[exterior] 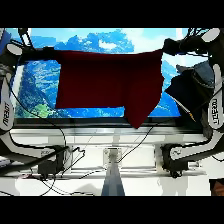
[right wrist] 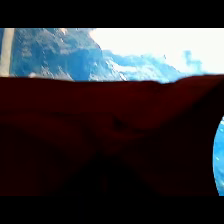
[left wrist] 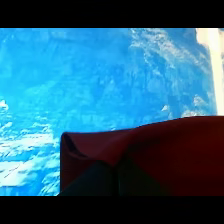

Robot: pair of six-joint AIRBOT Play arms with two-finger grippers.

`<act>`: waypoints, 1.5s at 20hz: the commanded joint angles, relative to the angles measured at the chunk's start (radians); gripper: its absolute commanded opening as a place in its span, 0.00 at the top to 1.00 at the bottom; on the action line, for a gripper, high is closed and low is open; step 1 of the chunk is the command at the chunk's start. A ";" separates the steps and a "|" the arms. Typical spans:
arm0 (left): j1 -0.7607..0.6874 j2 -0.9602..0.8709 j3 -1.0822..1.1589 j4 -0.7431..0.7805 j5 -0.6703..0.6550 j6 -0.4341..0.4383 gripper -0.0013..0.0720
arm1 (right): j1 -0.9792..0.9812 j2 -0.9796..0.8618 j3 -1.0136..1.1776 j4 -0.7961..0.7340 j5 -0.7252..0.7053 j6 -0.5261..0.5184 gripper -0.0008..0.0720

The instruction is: Fold the clothes and pants, and hang the long-sleeved shirts on hangers.

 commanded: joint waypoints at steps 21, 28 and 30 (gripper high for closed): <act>0.383 0.411 -0.303 0.137 -0.534 0.031 0.26 | -0.013 0.523 -0.786 -0.245 0.257 0.072 0.24; 0.473 0.541 -0.680 0.090 -0.342 0.025 0.26 | -0.013 0.639 -1.221 0.120 -0.159 0.223 0.24; 0.473 0.520 -0.726 0.064 -0.325 0.019 0.26 | -0.013 0.621 -1.245 0.153 -0.210 0.229 0.34</act>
